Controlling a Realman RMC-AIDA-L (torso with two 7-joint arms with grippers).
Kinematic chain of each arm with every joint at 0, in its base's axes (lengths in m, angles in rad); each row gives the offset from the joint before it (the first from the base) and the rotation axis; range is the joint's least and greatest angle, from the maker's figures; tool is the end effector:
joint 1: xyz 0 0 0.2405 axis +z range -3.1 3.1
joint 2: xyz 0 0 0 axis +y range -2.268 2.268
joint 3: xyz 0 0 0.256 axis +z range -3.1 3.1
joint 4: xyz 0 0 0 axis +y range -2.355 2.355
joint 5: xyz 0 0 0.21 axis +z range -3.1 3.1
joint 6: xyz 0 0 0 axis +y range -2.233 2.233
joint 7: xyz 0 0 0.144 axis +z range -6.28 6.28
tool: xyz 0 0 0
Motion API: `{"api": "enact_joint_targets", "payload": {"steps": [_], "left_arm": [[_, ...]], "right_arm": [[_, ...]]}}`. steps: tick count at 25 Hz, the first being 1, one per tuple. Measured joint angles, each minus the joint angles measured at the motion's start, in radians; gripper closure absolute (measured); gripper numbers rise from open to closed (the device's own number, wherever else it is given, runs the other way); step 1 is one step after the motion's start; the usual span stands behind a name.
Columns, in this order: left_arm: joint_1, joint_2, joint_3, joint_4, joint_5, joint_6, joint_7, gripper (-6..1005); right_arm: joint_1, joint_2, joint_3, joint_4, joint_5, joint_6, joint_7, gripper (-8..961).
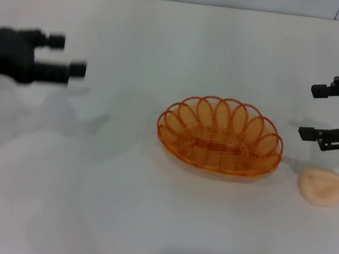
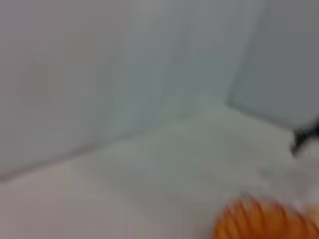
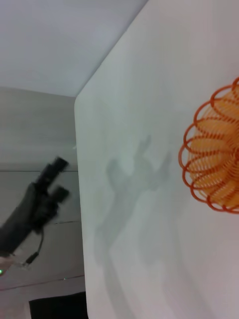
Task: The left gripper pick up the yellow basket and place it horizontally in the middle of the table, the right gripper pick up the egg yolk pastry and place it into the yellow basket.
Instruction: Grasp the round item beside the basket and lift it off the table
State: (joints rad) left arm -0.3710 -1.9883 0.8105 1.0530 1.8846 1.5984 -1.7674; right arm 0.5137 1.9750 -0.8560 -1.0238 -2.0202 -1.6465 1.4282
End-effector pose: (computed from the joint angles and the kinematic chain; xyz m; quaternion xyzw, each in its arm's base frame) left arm -0.2658 0.3267 0.0879 -0.9218 -0.2690 -0.2069 0.1872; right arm 0.2353 0.3494 0.0713 -0.9805 0.0536 0.1174 0.1484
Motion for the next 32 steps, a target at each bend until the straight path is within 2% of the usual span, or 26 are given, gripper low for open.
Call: {"api": "enact_joint_targets", "payload": {"steps": [3, 6, 8, 12, 16, 22, 27, 32], "left_arm": [[-0.026, 0.044, -0.005, -0.073, 0.056, 0.092, 0.113, 126], [-0.023, 0.059, -0.009, -0.093, 0.086, 0.151, 0.236, 111], [-0.012, 0.058, -0.009, -0.083, 0.102, 0.168, 0.287, 111], [0.030, 0.041, -0.009, -0.056, 0.121, 0.191, 0.404, 111], [0.057, 0.031, -0.010, -0.048, 0.117, 0.199, 0.446, 111], [0.058, 0.023, -0.001, -0.033, 0.120, 0.246, 0.458, 111], [0.064, 0.009, -0.001, -0.009, 0.120, 0.253, 0.485, 112], [0.058, 0.002, 0.002, -0.008, 0.122, 0.283, 0.508, 112]], "right_arm": [[-0.002, 0.001, 0.000, 0.002, 0.000, -0.004, 0.002, 85], [-0.003, 0.001, 0.000, 0.007, 0.000, -0.011, 0.003, 86], [-0.003, 0.000, 0.000, 0.009, 0.000, -0.022, 0.006, 87], [-0.002, -0.003, 0.000, 0.010, 0.000, -0.047, 0.029, 88], [0.000, -0.006, 0.000, 0.003, -0.007, -0.055, 0.061, 89], [0.016, -0.029, -0.012, -0.005, -0.040, -0.061, 0.132, 91], [0.047, -0.031, -0.058, -0.084, -0.171, -0.085, 0.293, 93], [0.135, -0.019, -0.145, -0.138, -0.334, -0.141, 0.474, 94]]}}
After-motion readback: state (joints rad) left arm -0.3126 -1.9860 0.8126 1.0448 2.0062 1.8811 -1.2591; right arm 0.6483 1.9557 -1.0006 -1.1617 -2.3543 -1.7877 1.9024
